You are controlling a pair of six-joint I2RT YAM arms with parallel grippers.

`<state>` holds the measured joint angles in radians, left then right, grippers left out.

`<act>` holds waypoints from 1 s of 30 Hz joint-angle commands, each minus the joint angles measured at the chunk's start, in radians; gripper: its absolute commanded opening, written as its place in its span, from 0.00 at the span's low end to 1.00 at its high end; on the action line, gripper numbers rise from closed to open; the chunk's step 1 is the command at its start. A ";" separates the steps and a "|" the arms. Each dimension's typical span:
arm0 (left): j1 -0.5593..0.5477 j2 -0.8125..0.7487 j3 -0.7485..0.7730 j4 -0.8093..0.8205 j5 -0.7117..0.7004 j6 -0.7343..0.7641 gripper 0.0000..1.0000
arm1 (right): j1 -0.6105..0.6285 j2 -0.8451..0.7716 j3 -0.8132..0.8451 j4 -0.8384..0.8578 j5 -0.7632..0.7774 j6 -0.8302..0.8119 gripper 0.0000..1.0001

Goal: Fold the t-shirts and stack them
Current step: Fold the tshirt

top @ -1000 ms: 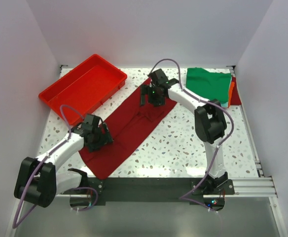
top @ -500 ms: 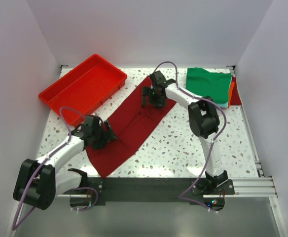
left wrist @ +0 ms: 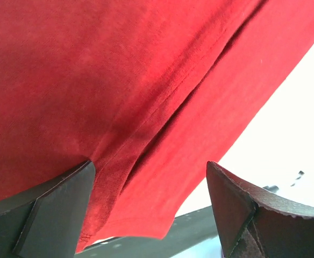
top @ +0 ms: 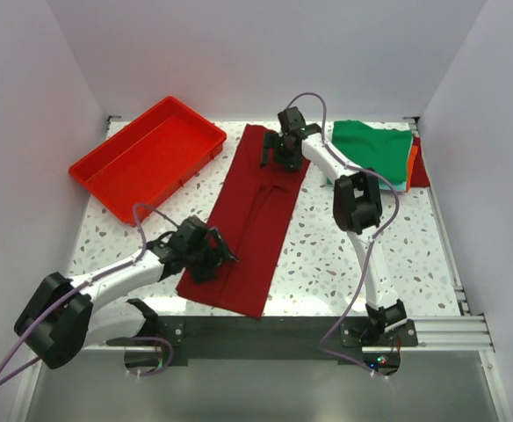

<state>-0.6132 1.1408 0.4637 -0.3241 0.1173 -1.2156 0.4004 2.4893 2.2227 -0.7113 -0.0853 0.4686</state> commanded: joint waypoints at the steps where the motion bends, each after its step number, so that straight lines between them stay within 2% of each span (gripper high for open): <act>1: -0.063 0.071 0.019 0.034 0.021 -0.107 0.90 | -0.034 0.085 0.097 -0.057 0.061 -0.051 0.90; 7: -0.172 0.271 0.133 0.154 0.053 -0.139 0.91 | -0.046 0.135 0.167 -0.030 0.003 -0.067 0.91; 16: -0.295 0.502 0.341 0.203 0.082 -0.188 0.92 | -0.054 0.180 0.198 -0.007 -0.025 -0.084 0.92; 20: -0.306 0.519 0.389 0.174 0.061 -0.188 0.92 | -0.057 0.169 0.203 0.001 -0.053 -0.097 0.93; 25: -0.306 0.491 0.481 0.093 -0.005 -0.119 0.94 | -0.057 0.091 0.175 -0.008 -0.044 -0.117 0.93; 30: -0.304 0.470 0.619 0.004 -0.108 0.039 0.97 | -0.055 -0.110 0.063 0.022 -0.038 -0.096 0.94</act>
<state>-0.9131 1.6527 0.9810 -0.2714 0.1078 -1.3033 0.3527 2.5462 2.3314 -0.6895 -0.1257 0.3763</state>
